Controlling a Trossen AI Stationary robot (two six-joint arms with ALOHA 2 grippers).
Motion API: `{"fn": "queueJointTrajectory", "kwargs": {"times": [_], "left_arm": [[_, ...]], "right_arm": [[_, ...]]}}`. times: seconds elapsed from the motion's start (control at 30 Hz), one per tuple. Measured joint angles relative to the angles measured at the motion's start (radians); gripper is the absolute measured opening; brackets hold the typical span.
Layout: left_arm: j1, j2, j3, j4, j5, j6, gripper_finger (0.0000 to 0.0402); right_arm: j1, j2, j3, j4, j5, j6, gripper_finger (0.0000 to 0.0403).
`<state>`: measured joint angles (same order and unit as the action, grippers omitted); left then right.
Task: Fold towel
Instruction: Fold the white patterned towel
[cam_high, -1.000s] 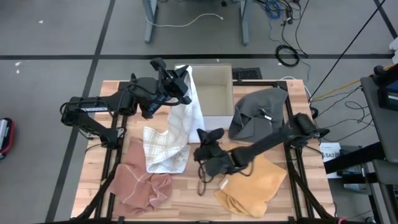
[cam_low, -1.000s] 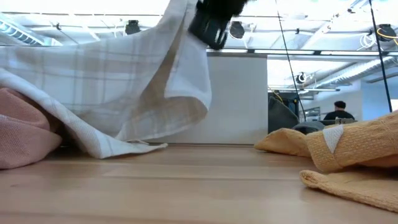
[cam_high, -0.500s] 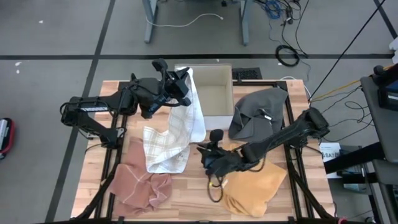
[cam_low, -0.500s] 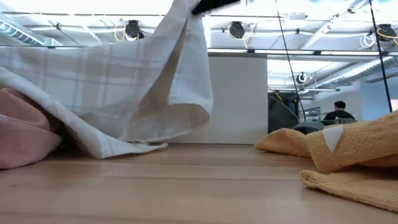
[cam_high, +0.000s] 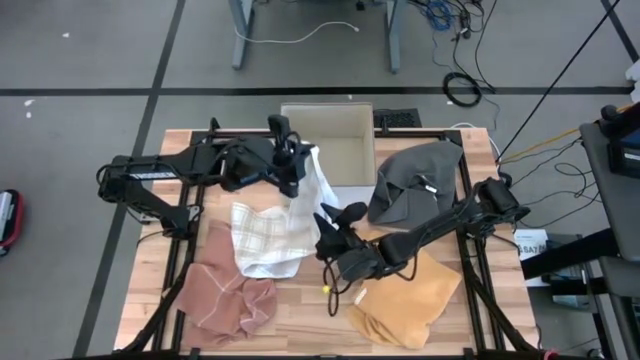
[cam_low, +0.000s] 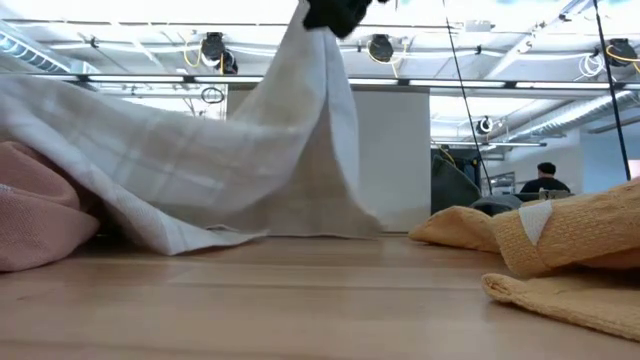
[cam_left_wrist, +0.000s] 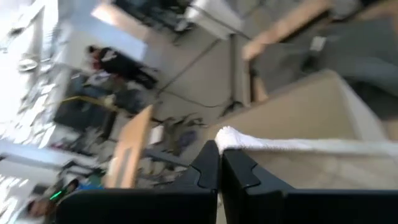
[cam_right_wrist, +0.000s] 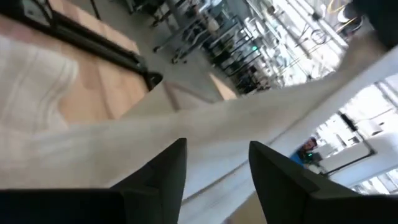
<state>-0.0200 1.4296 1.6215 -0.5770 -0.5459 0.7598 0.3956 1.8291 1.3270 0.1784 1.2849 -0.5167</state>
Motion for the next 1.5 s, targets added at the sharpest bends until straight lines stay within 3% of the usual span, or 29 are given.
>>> {"fn": "queueJointTrajectory", "kwargs": {"times": [0.13,0.43,0.73,0.9,1.5], "left_arm": [[0.000,0.000,0.000,-0.070,0.097,-0.004,0.0000],[0.000,0.000,0.000,-0.109,0.203,-0.070,0.0000],[-0.006,0.006,0.000,-0.098,0.220,-0.094,0.0000],[-0.010,0.018,0.000,-0.095,0.227,-0.107,0.0000],[-0.055,0.019,0.000,-0.137,0.192,-0.123,0.0000]], "right_arm": [[0.000,-0.027,0.000,0.100,0.002,-0.120,0.0137],[-0.004,-0.101,0.001,0.205,-0.042,-0.259,0.0115],[-0.043,-0.114,0.001,0.269,-0.157,-0.254,0.0114],[-0.077,-0.114,0.001,0.325,-0.166,-0.269,0.0114],[-0.095,-0.114,0.001,0.297,0.050,-0.353,0.0114]]}}
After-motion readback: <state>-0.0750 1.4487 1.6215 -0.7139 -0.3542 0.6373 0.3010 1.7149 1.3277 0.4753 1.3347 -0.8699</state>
